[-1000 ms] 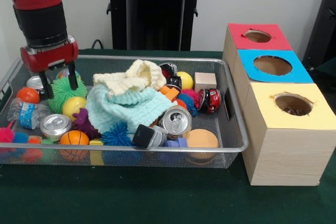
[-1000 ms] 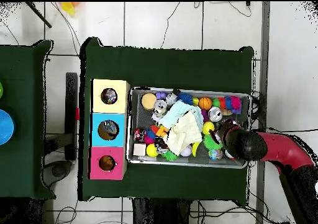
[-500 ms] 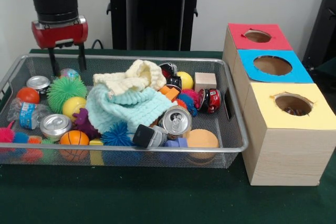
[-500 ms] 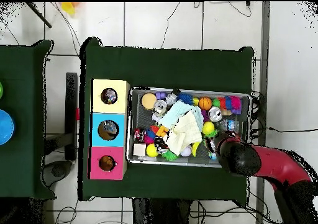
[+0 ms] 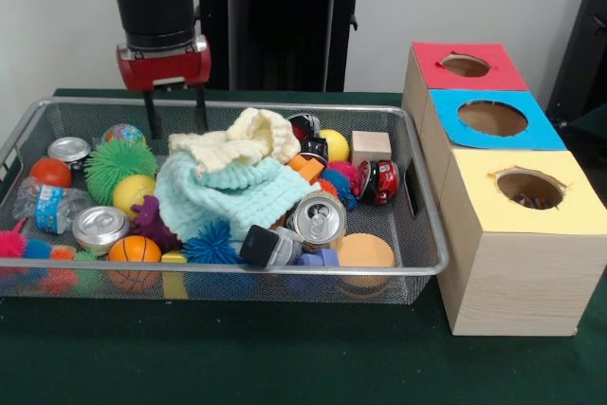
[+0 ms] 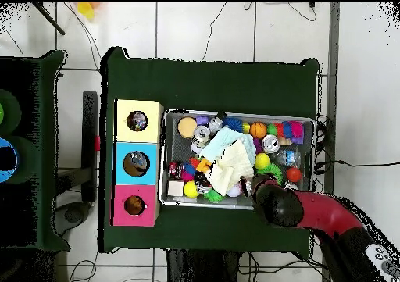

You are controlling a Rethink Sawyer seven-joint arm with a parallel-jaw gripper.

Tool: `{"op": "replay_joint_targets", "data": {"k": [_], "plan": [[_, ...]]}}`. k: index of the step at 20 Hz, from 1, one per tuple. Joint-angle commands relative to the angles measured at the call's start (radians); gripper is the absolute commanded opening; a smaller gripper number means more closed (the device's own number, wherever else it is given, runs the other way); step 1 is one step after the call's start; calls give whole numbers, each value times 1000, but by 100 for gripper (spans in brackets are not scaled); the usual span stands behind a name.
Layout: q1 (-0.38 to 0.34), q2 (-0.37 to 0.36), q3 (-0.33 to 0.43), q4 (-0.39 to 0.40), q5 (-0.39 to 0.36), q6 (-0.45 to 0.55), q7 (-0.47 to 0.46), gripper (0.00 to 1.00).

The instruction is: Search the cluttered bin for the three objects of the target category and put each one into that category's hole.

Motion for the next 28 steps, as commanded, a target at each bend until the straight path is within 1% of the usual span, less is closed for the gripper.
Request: {"op": "replay_joint_targets", "data": {"k": [1,3,5,6,7,11,12,14,17,19,20,22,28], "plan": [[28,77,-100,28,67,-83,281,100],[36,80,-128,27,86,-99,307,100],[29,82,-141,42,116,-106,319,100],[24,83,-137,43,122,-94,306,100],[31,80,-148,46,134,-95,312,100],[26,93,-144,40,151,-104,275,100],[24,82,-140,44,155,-93,261,100],[14,30,-129,66,171,-55,239,100],[0,-64,-115,72,201,57,178,100],[-8,-97,-103,60,218,120,141,100],[-11,-110,-99,58,224,135,130,100],[-17,-121,-94,54,233,159,112,100],[-48,-105,-65,40,241,173,79,100]]}}
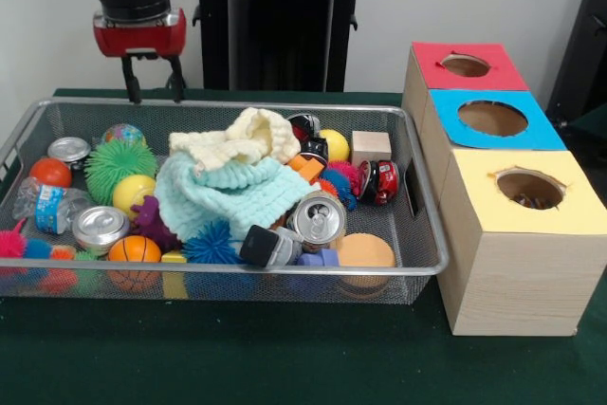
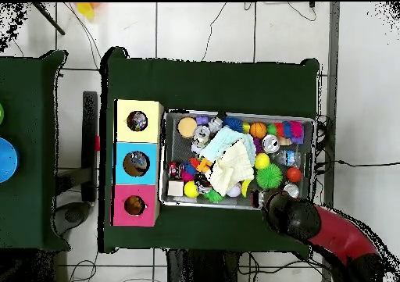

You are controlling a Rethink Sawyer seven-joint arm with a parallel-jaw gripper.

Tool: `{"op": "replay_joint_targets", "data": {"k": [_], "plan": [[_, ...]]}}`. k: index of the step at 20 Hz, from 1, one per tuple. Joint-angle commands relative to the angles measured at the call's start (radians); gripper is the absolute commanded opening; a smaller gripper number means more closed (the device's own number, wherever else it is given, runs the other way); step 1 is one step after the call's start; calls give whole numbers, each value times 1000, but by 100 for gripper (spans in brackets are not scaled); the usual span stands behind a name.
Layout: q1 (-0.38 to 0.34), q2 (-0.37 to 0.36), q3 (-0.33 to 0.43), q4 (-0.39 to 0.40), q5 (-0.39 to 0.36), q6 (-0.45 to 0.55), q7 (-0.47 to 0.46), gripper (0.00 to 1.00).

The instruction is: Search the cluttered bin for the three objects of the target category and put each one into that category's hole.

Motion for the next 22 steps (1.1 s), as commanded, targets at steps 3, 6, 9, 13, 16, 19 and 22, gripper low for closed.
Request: {"op": "replay_joint_targets", "data": {"k": [3,6,9,13,16,19,22], "plan": [[-55,-34,67,-7,49,101,60,100],[-66,-22,68,13,43,52,81,100],[-66,49,72,-34,10,12,65,100],[-57,105,104,-131,-52,71,-53,100],[-52,109,130,-181,-76,126,-121,100],[-64,115,154,-198,-90,143,-146,100],[-71,120,167,-206,-103,150,-151,100]]}}
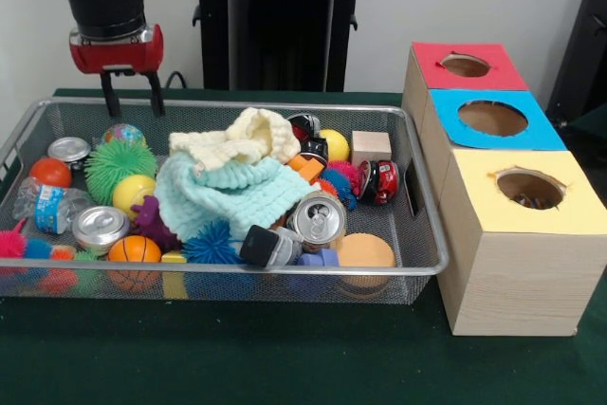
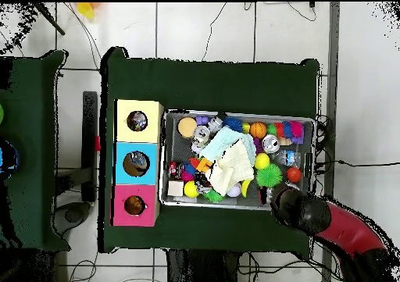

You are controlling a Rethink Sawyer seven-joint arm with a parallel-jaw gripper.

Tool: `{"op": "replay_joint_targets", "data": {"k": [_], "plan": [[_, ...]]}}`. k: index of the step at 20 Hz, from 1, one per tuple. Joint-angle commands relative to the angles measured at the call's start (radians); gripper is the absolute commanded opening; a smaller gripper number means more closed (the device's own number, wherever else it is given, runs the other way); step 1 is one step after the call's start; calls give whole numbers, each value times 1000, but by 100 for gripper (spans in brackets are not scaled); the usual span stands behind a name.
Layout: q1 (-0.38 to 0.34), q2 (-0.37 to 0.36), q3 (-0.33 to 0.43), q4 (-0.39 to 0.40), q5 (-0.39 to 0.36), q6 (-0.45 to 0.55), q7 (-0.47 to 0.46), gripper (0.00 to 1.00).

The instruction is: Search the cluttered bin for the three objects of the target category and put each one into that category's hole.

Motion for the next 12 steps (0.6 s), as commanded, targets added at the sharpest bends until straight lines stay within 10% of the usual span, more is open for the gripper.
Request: {"op": "replay_joint_targets", "data": {"k": [1,12], "plan": [[-17,43,134,-131,-72,128,-153,100],[-15,-13,150,-156,-81,251,-170,100]]}}
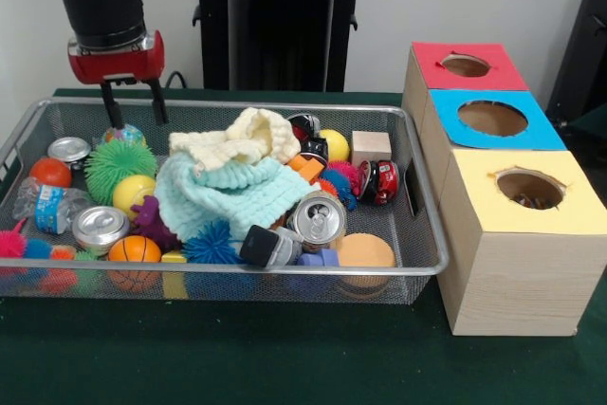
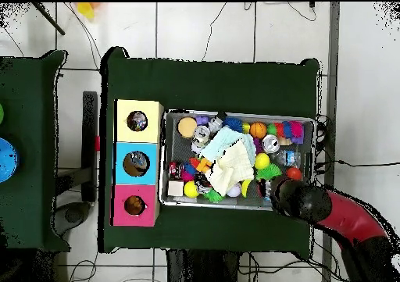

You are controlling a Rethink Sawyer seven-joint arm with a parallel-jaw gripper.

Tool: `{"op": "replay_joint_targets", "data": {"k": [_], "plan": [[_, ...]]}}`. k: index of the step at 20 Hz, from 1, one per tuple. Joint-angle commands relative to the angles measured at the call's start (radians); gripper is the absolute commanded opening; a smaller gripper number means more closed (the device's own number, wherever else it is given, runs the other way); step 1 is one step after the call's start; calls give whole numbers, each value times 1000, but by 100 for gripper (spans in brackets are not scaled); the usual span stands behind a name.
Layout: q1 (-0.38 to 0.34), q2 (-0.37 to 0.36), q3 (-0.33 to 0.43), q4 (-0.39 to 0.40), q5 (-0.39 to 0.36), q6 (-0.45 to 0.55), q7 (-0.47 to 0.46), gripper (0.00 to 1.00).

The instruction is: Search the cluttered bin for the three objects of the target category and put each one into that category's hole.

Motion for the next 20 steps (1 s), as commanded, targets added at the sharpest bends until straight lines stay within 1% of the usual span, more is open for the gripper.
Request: {"op": "replay_joint_targets", "data": {"k": [1,4,7,10,13,15,17,20], "plan": [[-12,-25,98,-108,-66,179,-183,100],[-19,-2,119,-145,-83,231,-237,100],[-21,6,138,-186,-95,275,-266,100],[-29,-16,155,-207,-99,329,-281,100],[-35,-41,169,-211,-105,362,-284,100],[-41,-34,178,-215,-119,359,-281,100],[-48,-16,191,-212,-133,333,-272,100],[-63,-13,205,-186,-136,297,-242,100]]}}
